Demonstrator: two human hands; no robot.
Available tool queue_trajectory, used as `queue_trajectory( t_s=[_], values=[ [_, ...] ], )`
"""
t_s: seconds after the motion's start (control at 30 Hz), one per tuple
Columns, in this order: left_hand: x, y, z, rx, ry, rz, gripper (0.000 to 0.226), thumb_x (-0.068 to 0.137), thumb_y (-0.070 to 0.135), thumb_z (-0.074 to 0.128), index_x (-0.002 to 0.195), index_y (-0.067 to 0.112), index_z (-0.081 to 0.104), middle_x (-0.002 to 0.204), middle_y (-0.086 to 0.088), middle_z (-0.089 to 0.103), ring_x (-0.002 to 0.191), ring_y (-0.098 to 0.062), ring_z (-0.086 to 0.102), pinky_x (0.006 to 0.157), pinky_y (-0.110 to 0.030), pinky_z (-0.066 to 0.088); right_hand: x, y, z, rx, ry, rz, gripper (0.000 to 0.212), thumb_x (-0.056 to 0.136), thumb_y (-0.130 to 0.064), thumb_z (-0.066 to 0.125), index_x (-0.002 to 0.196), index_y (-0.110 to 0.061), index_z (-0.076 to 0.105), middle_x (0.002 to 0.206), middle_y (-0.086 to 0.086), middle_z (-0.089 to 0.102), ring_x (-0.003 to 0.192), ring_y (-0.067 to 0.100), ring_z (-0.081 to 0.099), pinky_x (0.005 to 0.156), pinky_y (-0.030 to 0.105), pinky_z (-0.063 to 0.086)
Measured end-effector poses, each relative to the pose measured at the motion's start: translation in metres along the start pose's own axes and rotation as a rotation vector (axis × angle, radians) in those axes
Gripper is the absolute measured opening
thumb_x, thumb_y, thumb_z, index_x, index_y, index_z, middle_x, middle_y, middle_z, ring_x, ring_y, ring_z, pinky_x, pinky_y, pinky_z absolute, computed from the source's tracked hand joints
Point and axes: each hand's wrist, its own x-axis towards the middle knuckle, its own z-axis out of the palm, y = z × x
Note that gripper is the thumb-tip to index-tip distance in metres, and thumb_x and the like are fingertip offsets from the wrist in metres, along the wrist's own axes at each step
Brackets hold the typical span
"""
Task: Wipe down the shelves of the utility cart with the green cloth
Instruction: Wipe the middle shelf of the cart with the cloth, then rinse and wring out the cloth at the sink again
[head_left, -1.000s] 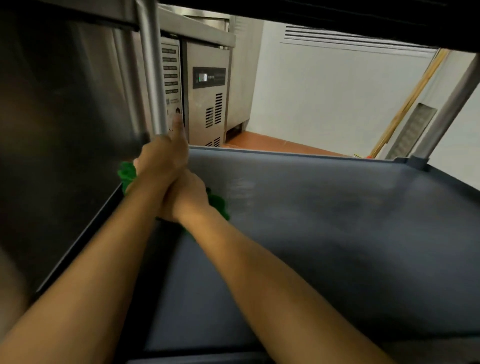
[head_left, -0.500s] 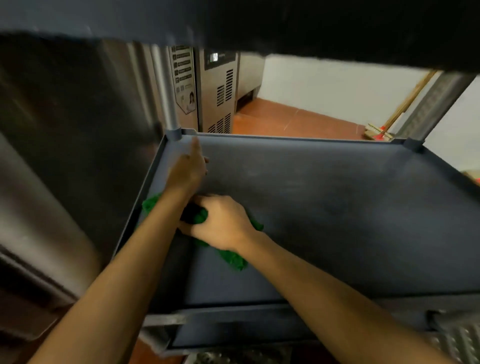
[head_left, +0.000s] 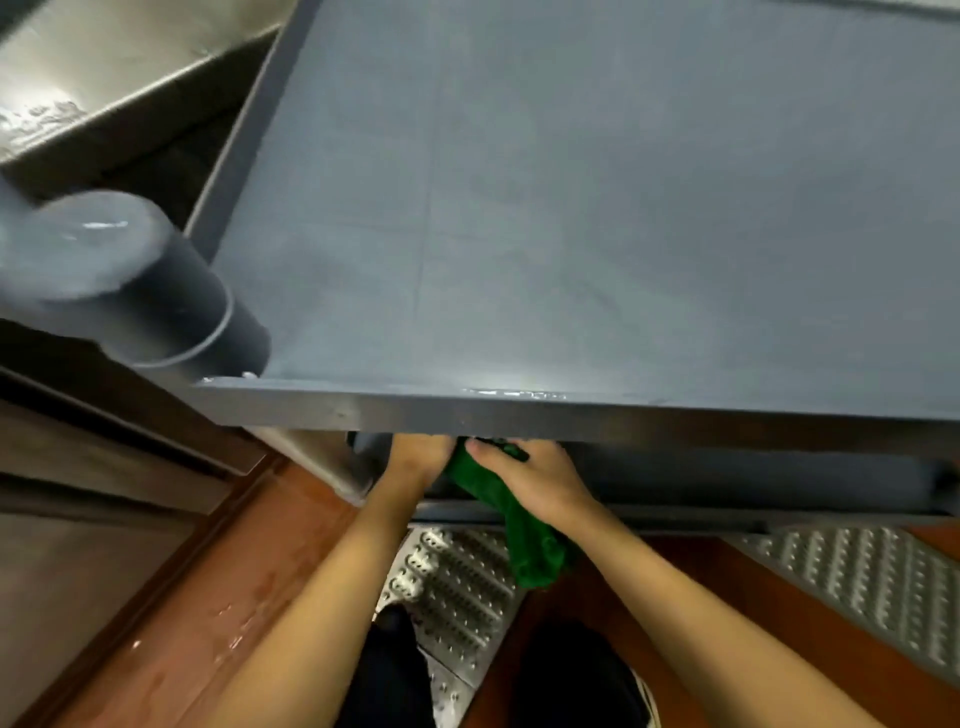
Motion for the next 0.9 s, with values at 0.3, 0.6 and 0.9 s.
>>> queue_trajectory(
  t_s=[0.3,0.6,0.9],
  values=[
    [-0.131,0.001,-0.033,-0.338,-0.094,-0.064,0.037,0.101,0.033,0.048,0.077,0.036,0.077,0.097,0.009,0.072,0.091,-0.001,0.066,0.078,-0.016,0.049,-0.122,-0.09,-0.031,0.053,-0.169,0.127,0.036,0.095,-0.05,0.057,0.099,-0.02,0.078,0.096,-0.005,0.078,0.095,0.009,0.071,0.093,0.039,0.054],
    [-0.279,0.034,-0.087,-0.929,0.031,-0.186,0.037,0.094,0.054,0.053,0.102,0.029,0.079,0.108,-0.004,0.077,0.105,-0.02,0.072,0.093,-0.037,0.053,-0.201,-0.22,-0.04,0.204,-0.456,0.149,0.046,0.089,-0.061,0.059,0.106,-0.022,0.077,0.106,0.004,0.076,0.103,0.02,0.072,0.093,0.04,0.055],
    [-0.38,0.033,-0.187,-1.197,0.314,0.052,0.031,0.102,0.037,0.049,0.127,0.032,0.067,0.13,0.003,0.068,0.12,-0.016,0.065,0.087,-0.039,0.058,-0.241,-0.35,0.023,0.113,-0.52,-0.033,0.029,0.092,-0.05,0.057,0.097,-0.032,0.078,0.1,-0.008,0.077,0.099,0.009,0.071,0.086,0.03,0.053]
  ],
)
